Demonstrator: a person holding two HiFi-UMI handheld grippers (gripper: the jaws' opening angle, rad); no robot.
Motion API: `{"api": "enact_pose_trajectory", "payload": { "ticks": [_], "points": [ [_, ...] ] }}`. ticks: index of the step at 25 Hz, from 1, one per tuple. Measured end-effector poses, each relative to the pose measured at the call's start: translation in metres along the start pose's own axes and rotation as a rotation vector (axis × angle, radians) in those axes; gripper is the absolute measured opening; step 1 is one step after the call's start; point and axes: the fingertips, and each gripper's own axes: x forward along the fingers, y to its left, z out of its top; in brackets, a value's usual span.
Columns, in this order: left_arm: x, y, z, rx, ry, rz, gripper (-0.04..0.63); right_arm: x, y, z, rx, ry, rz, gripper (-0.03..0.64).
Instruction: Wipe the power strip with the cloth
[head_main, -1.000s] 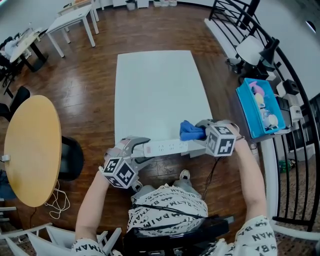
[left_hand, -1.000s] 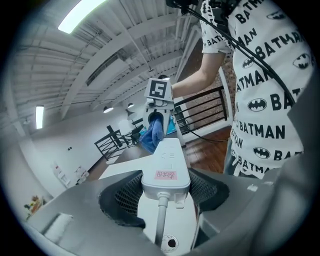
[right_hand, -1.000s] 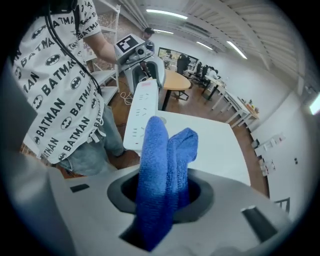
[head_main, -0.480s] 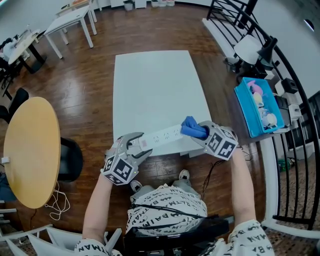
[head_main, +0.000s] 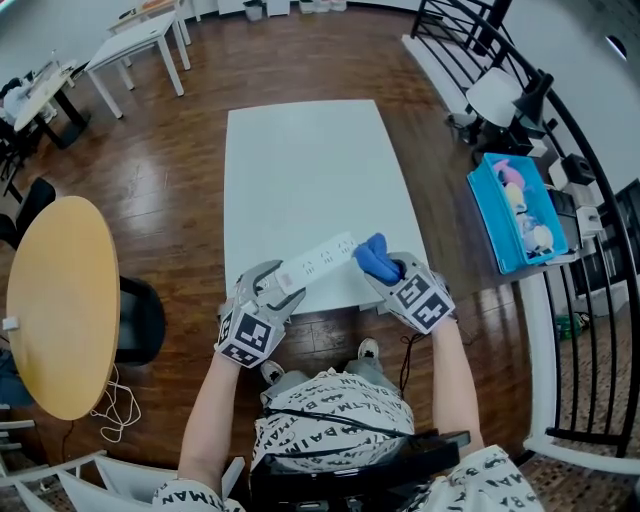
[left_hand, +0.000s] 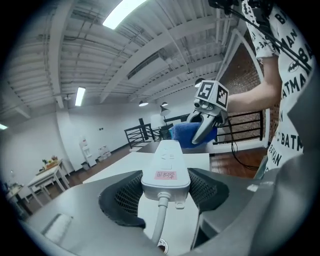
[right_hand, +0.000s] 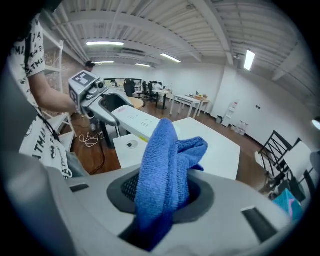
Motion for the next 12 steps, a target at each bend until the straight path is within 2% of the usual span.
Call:
{"api": "enact_pose_trajectory", "payload": {
  "ticks": [3, 5, 12],
  "points": [
    [0.006, 0.0, -0.006, -0.023, 0.013, 0.011, 0.285, 0.007, -0.009, -0.007, 0.076, -0.007, -0.072, 0.127],
    [0.013, -0.003, -0.018, -0.043, 0.029, -0.008, 0.285, 0.005, -0.016, -0.015, 0.114, -0.007, -0.104, 0.127],
    [0.046, -0.025, -0.087, -0.111, 0.125, -0.134, 0.284, -0.004, -0.014, -0.036, 0.186, 0.013, -0.106, 0.127]
  ]
}}
